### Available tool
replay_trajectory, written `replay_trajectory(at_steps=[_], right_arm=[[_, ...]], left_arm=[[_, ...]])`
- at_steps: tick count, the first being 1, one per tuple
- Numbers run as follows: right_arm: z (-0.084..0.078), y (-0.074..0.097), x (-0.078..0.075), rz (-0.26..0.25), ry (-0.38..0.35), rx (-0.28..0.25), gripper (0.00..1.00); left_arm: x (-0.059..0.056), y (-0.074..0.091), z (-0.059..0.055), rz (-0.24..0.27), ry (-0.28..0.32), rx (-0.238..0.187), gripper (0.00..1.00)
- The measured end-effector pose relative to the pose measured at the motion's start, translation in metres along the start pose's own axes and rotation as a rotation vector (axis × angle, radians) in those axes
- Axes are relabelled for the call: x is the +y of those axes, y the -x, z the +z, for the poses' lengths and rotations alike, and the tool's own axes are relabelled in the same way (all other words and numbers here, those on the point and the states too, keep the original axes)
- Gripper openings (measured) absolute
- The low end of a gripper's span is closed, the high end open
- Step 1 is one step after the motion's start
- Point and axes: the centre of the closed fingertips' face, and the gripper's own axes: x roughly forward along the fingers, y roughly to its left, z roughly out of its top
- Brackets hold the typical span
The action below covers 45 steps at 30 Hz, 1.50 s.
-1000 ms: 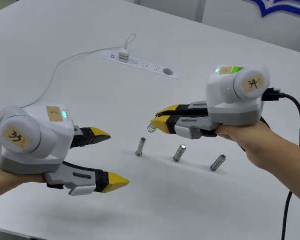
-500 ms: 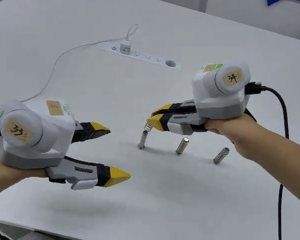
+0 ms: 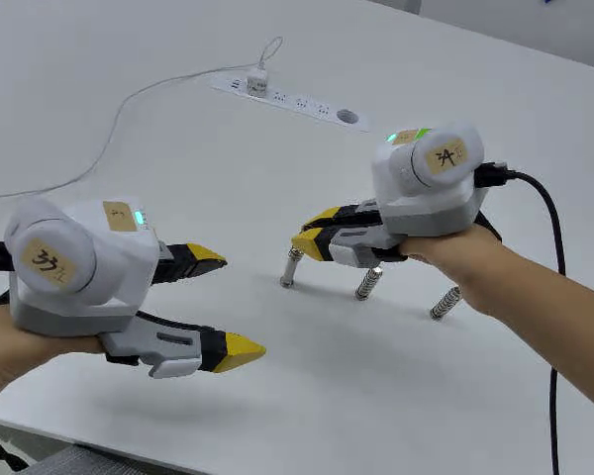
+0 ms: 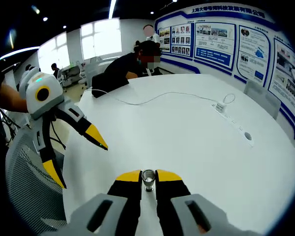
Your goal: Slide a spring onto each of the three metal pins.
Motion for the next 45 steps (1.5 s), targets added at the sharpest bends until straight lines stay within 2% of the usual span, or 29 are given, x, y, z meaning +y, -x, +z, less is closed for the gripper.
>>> replay_trajectory(at_steps=[5,27,39,42,45], right_arm=[[-0.004,-0.007,-0.001,0.006,0.01,0.02,0.11],[-0.027,-0.031,0.0,0.014,0.053,0.093,0.11],[-0.031,-0.034,0.0,0.011,0.069,0.112,0.12],[-0.032,-0.033,0.0,0.003,0.073,0.114,0.16],[-0.029,-0.029,0.001,-0.002,0.073,0.103,0.16]], left_arm=[[0.002,-0.001,0.006,0.005,0.01,-0.021,0.64],[0.005,0.001,-0.001,0.021,0.034,-0.014,0.63],[0.004,0.002,-0.002,0.029,0.037,-0.014,0.62],[0.003,0.002,-0.004,0.028,0.033,-0.005,0.62],[0.002,0.003,-0.002,0.026,0.034,-0.008,0.61]])
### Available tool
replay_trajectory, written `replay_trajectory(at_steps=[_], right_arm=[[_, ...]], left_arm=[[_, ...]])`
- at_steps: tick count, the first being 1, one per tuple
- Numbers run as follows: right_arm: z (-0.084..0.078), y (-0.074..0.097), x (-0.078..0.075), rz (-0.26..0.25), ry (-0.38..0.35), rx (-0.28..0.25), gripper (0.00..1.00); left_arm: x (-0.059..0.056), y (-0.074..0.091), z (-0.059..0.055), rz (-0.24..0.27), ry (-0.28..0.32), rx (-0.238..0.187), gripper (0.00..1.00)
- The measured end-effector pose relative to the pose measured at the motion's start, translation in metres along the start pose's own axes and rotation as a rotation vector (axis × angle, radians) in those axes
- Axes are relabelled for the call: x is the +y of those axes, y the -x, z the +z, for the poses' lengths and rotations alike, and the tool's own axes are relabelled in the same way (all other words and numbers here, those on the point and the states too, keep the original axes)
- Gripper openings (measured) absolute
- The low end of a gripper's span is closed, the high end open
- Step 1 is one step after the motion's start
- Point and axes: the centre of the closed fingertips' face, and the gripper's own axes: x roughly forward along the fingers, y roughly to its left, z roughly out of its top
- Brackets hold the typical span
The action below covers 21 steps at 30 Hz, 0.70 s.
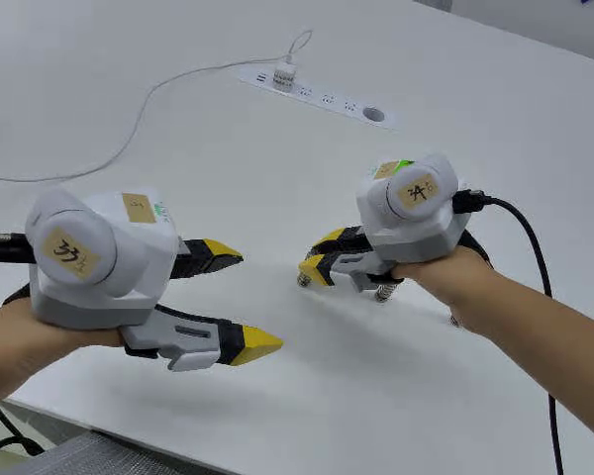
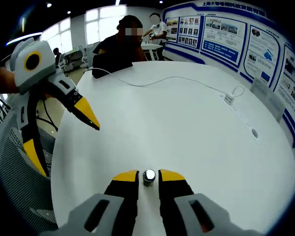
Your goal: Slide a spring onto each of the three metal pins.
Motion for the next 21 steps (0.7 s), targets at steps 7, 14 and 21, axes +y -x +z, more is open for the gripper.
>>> replay_trajectory(at_steps=[7,14,21], right_arm=[[0.004,0.01,-0.001,-0.017,0.002,-0.021,0.17],[0.01,0.025,0.001,-0.031,-0.01,-0.066,0.18],[0.011,0.045,0.001,-0.061,-0.022,-0.117,0.2]], left_arm=[[-0.004,-0.001,0.005,-0.008,-0.015,0.002,0.61],[-0.004,0.001,0.011,0.0,-0.032,-0.005,0.62],[0.004,0.008,0.023,0.029,-0.034,-0.031,0.61]])
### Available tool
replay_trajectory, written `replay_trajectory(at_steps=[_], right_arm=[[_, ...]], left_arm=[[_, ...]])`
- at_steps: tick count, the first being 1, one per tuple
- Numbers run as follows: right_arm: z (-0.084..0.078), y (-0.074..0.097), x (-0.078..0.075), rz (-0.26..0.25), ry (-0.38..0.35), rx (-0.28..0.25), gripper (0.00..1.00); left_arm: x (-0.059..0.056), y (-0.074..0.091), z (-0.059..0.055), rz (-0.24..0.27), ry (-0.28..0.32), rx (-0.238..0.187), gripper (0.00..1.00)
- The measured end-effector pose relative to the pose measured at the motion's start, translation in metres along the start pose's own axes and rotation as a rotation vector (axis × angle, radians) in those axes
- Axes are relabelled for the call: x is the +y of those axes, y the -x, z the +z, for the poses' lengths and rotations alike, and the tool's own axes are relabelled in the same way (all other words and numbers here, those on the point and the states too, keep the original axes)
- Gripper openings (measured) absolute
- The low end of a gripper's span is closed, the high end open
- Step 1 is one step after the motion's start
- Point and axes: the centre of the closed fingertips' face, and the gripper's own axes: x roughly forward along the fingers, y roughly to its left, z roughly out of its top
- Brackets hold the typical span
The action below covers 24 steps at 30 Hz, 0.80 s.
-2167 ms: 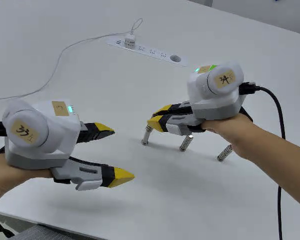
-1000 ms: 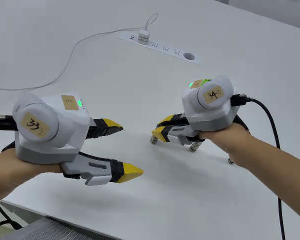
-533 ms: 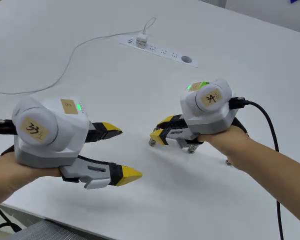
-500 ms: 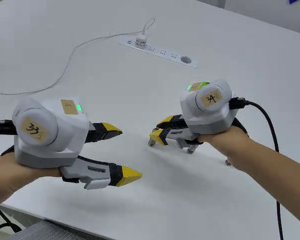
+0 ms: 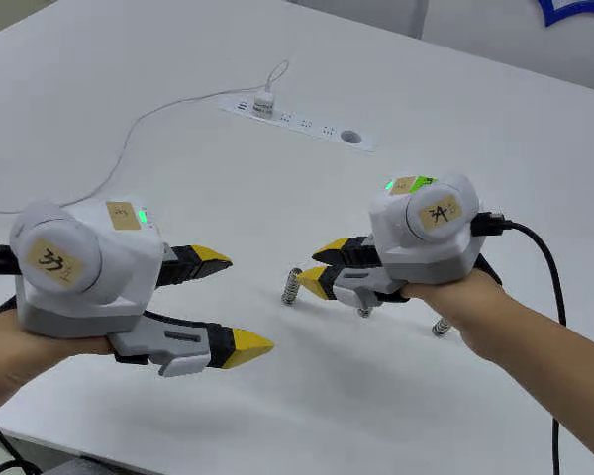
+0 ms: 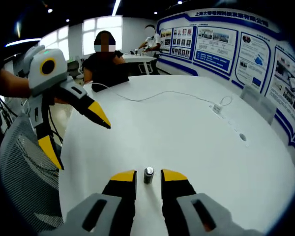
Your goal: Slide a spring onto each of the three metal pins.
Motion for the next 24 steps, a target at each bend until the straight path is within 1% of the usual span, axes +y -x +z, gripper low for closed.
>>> replay_trajectory(at_steps=[3,4,8,10,11,13,16,18,19,20,22,24], right_arm=[[0.001,0.011,-0.001,-0.02,-0.023,-0.03,0.22],[0.001,0.016,-0.002,-0.029,-0.029,-0.047,0.22],[-0.001,0.032,-0.006,-0.065,-0.064,-0.082,0.23],[-0.001,0.042,-0.005,-0.07,-0.095,-0.116,0.25],[-0.001,0.049,-0.005,-0.074,-0.1,-0.138,0.26],[-0.005,0.058,-0.005,-0.081,-0.097,-0.14,0.27],[-0.015,0.074,-0.007,-0.103,-0.108,-0.142,0.27],[-0.019,0.082,-0.01,-0.123,-0.143,-0.154,0.28],[-0.021,0.089,-0.011,-0.126,-0.169,-0.174,0.29],[-0.023,0.094,-0.011,-0.126,-0.164,-0.174,0.29],[-0.032,0.106,-0.014,-0.149,-0.156,-0.155,0.3],[-0.04,0.117,-0.016,-0.167,-0.159,-0.152,0.31]], left_arm=[[0.001,0.002,0.003,0.01,-0.006,-0.003,0.61],[0.002,0.003,0.004,0.012,-0.006,-0.005,0.61],[0.0,0.004,0.007,0.015,-0.007,-0.016,0.61],[0.0,0.005,0.01,0.015,-0.005,-0.021,0.61],[-0.001,0.006,0.013,0.014,-0.001,-0.031,0.61],[-0.001,0.007,0.018,0.013,-0.002,-0.044,0.61],[0.001,0.009,0.023,0.018,-0.014,-0.049,0.61],[0.002,0.01,0.025,0.021,-0.016,-0.053,0.62],[0.003,0.011,0.026,0.022,-0.02,-0.056,0.62],[0.003,0.011,0.027,0.024,-0.023,-0.056,0.62],[0.005,0.014,0.029,0.026,-0.03,-0.059,0.62],[0.007,0.016,0.031,0.031,-0.035,-0.061,0.62]])
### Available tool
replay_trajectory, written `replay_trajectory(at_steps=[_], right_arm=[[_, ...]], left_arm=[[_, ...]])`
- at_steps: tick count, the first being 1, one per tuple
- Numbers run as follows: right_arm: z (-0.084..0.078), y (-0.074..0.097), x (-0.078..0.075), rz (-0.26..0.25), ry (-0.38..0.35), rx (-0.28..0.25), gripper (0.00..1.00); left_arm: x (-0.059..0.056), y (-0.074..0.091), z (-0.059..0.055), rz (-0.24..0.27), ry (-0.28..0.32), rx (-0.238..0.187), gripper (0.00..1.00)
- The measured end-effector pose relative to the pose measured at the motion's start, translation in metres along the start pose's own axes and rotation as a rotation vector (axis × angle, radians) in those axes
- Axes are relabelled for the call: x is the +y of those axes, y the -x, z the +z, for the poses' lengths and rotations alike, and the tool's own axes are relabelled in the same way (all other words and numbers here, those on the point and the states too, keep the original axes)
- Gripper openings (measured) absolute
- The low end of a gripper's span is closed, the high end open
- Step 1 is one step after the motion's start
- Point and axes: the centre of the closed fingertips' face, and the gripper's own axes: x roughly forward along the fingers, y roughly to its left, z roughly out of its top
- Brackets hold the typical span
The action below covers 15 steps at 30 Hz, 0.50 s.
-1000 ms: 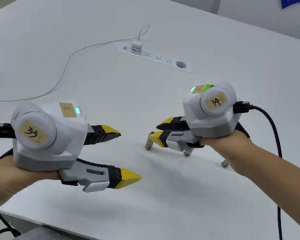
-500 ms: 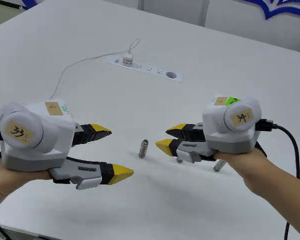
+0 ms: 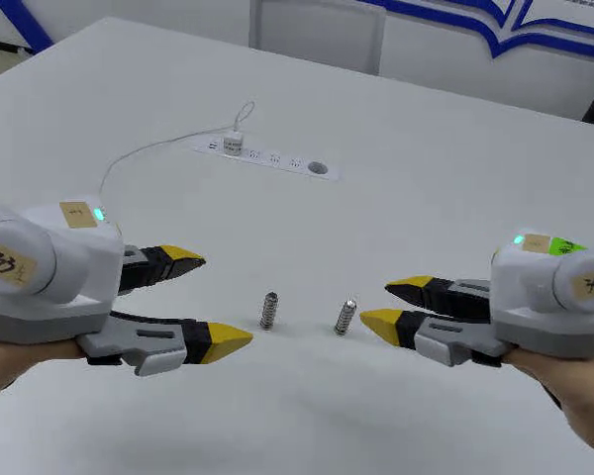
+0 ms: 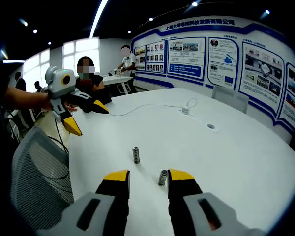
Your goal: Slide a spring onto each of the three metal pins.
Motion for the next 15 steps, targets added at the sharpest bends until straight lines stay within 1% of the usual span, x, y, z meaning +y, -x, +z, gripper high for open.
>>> replay_trajectory(at_steps=[2,5,6,7,8,10,13,15], right_arm=[[-0.005,0.012,-0.007,-0.03,-0.029,-0.006,0.32],[-0.009,0.026,-0.015,-0.072,-0.082,-0.033,0.33],[-0.009,0.031,-0.016,-0.083,-0.118,-0.045,0.34],[-0.006,0.037,-0.015,-0.077,-0.161,-0.074,0.36],[-0.005,0.041,-0.016,-0.078,-0.166,-0.089,0.37],[-0.006,0.052,-0.018,-0.091,-0.163,-0.099,0.39],[-0.009,0.064,-0.019,-0.114,-0.15,-0.098,0.4],[-0.011,0.07,-0.022,-0.139,-0.151,-0.104,0.43]], left_arm=[[0.003,0.002,0.002,0.005,-0.003,-0.003,0.62],[0.008,0.006,0.005,0.015,-0.01,-0.002,0.62],[0.009,0.007,0.006,0.017,-0.012,-0.002,0.62],[0.01,0.008,0.008,0.02,-0.015,-0.003,0.63],[0.011,0.01,0.01,0.02,-0.018,-0.006,0.63],[0.011,0.012,0.014,0.02,-0.02,-0.013,0.63],[0.012,0.013,0.016,0.023,-0.013,-0.024,0.65],[0.011,0.013,0.017,0.022,-0.003,-0.03,0.67]])
